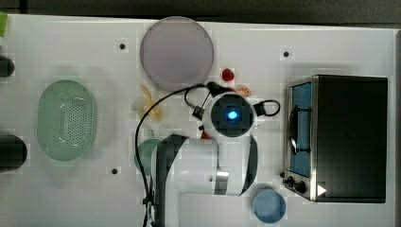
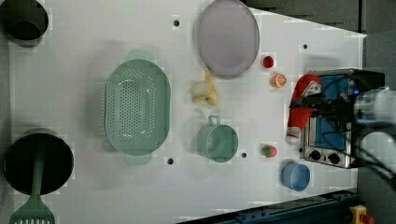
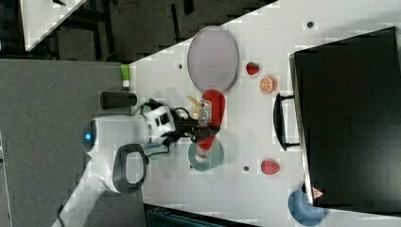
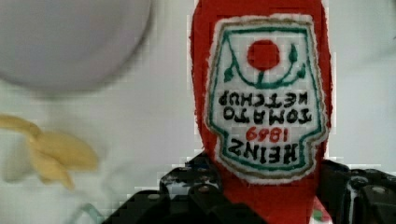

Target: Pick ketchup from plate and place it on table.

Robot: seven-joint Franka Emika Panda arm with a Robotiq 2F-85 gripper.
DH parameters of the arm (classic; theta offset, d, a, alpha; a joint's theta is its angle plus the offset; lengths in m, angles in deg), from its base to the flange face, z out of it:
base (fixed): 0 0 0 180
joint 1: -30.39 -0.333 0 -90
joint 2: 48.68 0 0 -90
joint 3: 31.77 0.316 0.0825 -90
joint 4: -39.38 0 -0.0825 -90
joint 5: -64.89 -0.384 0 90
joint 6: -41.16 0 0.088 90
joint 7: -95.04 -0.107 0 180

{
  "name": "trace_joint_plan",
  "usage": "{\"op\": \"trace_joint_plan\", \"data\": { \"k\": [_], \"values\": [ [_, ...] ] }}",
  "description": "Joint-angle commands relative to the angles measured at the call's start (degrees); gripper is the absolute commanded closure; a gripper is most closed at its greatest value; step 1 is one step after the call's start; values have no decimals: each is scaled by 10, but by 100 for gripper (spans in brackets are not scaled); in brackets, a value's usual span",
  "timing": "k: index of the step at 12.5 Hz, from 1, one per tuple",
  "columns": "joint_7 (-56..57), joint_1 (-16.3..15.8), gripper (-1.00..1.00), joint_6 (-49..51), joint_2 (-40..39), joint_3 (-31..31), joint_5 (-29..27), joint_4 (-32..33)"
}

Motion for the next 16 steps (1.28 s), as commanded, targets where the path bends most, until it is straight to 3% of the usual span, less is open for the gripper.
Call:
{"op": "trace_joint_plan", "data": {
  "k": [1, 5, 9, 16],
  "values": [
    [-59, -3, -16, -37, -7, 1, 17, 40],
    [-61, -3, -22, -84, -68, 3, 17, 49],
    [-67, -3, -100, -111, -75, 2, 17, 39],
    [-168, -3, -100, 97, 27, 7, 12, -126]
  ]
}}
